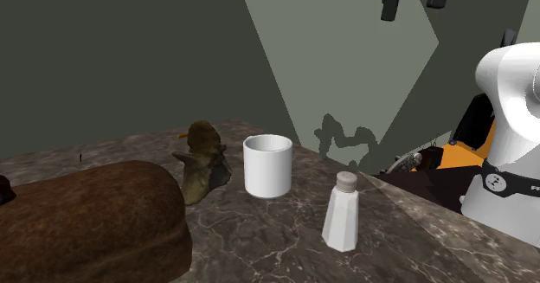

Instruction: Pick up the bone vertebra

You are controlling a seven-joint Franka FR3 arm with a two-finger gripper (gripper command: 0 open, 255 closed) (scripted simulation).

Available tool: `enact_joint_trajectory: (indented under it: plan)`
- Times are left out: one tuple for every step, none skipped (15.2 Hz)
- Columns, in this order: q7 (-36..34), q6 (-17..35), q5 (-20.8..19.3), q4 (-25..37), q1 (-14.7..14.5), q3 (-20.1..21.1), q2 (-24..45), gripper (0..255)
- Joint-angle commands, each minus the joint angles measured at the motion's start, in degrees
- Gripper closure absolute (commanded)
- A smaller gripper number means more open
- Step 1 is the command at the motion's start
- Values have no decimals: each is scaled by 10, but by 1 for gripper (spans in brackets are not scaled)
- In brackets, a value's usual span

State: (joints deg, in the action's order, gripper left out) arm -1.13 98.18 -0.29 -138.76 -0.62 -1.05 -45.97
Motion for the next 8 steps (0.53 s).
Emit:
enact_joint_trajectory:
  plan:
    - [0,0,0,0,0,0,0,0]
    - [-4,16,-1,3,2,0,21,0]
    - [-8,32,-2,7,5,0,43,0]
    - [-11,47,-2,11,7,0,64,0]
    - [-15,61,-3,17,9,-1,86,0]
    - [-19,75,-4,23,11,-1,109,0]
    - [-23,89,-5,30,14,-1,131,0]
    - [-26,102,-6,37,16,-2,154,0]
